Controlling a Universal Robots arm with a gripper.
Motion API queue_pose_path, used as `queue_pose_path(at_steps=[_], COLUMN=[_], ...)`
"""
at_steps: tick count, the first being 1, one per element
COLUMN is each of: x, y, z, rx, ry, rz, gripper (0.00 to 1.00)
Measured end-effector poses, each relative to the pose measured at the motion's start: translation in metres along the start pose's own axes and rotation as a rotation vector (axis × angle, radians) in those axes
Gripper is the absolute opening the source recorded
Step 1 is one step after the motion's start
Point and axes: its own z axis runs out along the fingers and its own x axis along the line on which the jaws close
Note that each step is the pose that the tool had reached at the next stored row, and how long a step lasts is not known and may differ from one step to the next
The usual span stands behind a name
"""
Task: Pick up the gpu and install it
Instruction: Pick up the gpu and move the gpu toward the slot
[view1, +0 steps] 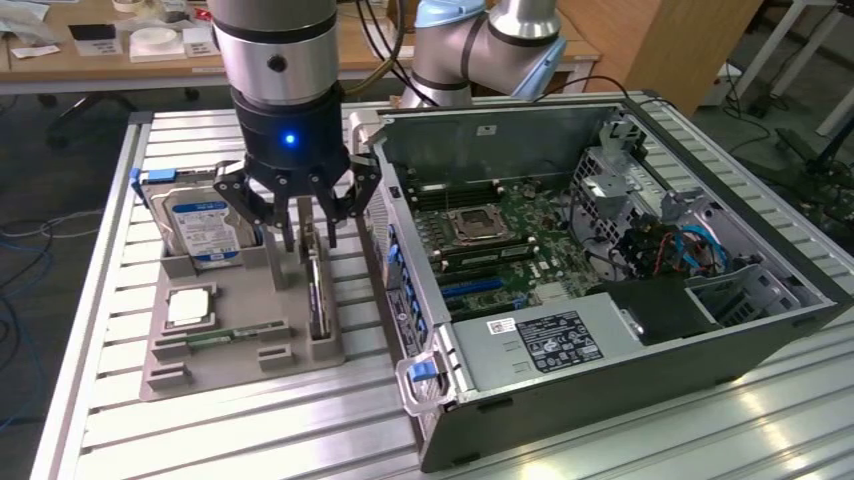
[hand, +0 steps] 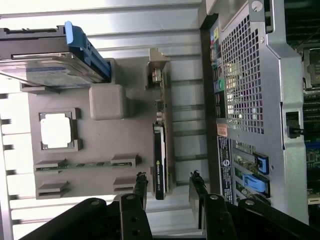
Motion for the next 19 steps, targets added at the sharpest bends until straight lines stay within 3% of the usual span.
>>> queue_pose_path(at_steps=[13, 19], x=[0.0000, 0.0001], y=[0.0000, -0.0002], z=[0.0004, 0.0051], rx=[0.0000, -0.0001], ry=[0.0001, 0.0000], rz=[0.000, 0.000], gripper=[0.47, 0.47])
